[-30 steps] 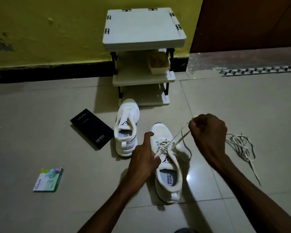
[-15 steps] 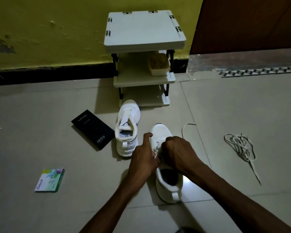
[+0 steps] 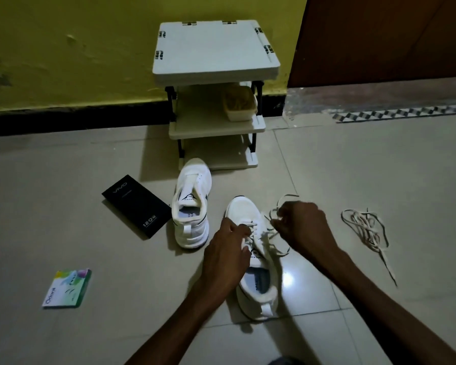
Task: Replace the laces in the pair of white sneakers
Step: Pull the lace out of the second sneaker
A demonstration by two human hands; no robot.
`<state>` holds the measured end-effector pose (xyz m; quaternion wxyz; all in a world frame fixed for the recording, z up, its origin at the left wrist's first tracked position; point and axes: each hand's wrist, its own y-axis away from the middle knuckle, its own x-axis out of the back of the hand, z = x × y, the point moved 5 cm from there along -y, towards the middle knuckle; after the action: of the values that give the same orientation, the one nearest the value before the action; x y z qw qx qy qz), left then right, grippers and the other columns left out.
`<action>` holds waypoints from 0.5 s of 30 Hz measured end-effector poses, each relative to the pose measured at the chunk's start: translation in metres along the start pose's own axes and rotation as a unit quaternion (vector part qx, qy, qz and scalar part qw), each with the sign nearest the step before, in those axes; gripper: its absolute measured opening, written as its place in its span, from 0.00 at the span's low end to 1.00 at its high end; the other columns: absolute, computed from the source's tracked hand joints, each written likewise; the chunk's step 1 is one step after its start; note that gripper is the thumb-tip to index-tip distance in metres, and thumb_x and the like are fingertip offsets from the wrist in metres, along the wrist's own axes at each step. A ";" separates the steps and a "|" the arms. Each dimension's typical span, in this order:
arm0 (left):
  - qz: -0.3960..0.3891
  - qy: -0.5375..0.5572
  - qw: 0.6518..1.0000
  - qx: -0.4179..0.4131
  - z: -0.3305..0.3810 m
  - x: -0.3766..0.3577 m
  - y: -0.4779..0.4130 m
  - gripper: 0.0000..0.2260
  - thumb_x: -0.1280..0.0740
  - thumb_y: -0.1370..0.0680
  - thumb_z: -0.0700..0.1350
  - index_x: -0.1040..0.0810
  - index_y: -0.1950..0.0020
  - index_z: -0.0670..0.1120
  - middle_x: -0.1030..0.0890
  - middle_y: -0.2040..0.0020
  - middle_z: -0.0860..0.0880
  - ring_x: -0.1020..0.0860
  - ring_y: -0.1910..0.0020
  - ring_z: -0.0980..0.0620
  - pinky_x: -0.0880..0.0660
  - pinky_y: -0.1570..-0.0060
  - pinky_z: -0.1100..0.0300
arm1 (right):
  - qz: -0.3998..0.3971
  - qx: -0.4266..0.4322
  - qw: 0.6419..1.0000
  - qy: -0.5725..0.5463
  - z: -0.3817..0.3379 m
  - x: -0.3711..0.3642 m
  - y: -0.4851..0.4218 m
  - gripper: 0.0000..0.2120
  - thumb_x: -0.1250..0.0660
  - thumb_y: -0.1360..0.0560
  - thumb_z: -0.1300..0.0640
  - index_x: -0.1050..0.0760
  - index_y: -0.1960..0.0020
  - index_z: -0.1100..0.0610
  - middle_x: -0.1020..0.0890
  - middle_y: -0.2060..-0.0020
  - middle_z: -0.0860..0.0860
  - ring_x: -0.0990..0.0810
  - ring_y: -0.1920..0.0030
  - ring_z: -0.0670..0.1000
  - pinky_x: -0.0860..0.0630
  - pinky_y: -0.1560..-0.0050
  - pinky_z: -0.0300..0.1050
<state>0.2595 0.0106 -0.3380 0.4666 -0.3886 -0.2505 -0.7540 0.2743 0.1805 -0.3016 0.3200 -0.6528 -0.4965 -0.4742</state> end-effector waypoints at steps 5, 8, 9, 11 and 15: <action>-0.010 -0.070 0.997 -0.011 0.001 -0.007 -0.009 0.07 0.35 0.22 0.49 0.20 0.47 0.51 0.29 0.41 0.51 0.22 0.48 0.49 0.23 0.53 0.53 | -0.091 0.045 0.994 0.047 -0.028 -0.036 0.036 0.11 0.32 0.26 0.44 0.25 0.61 0.50 0.19 0.62 0.49 0.26 0.65 0.48 0.35 0.64 0.38; -0.022 -0.046 0.998 -0.024 -0.002 -0.015 -0.012 0.06 0.33 0.23 0.49 0.19 0.49 0.50 0.29 0.43 0.52 0.24 0.47 0.52 0.25 0.52 0.54 | -0.056 0.037 0.997 0.043 -0.020 -0.044 0.037 0.10 0.34 0.24 0.49 0.27 0.62 0.51 0.21 0.65 0.48 0.29 0.67 0.46 0.38 0.67 0.33; -0.029 -0.007 0.999 -0.029 -0.005 -0.017 -0.014 0.06 0.32 0.24 0.49 0.18 0.50 0.50 0.28 0.44 0.52 0.26 0.47 0.53 0.26 0.50 0.55 | -0.052 0.021 0.998 0.031 -0.016 -0.045 0.037 0.13 0.34 0.24 0.48 0.30 0.65 0.51 0.25 0.70 0.47 0.31 0.70 0.45 0.41 0.70 0.31; -0.036 0.121 0.992 -0.025 -0.007 -0.019 -0.017 0.02 0.31 0.26 0.47 0.18 0.55 0.50 0.26 0.49 0.53 0.25 0.47 0.54 0.27 0.48 0.58 | -0.041 -0.009 0.999 -0.015 -0.006 -0.046 0.037 0.20 0.35 0.24 0.47 0.35 0.71 0.51 0.33 0.76 0.45 0.34 0.75 0.43 0.45 0.74 0.32; -0.059 0.616 0.745 0.249 -0.016 -0.018 -0.021 0.06 0.37 0.20 0.36 0.20 0.54 0.38 0.17 0.55 0.43 0.20 0.55 0.48 0.23 0.48 0.56 | 0.013 -0.036 0.994 -0.103 0.005 -0.045 0.043 0.19 0.32 0.26 0.47 0.31 0.72 0.52 0.32 0.80 0.45 0.33 0.78 0.40 0.32 0.72 0.31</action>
<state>0.2401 0.0173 -0.3618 0.5543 0.3054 -0.1096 -0.7665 0.3139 0.1564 -0.3437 0.2493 -0.7159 -0.5006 -0.4179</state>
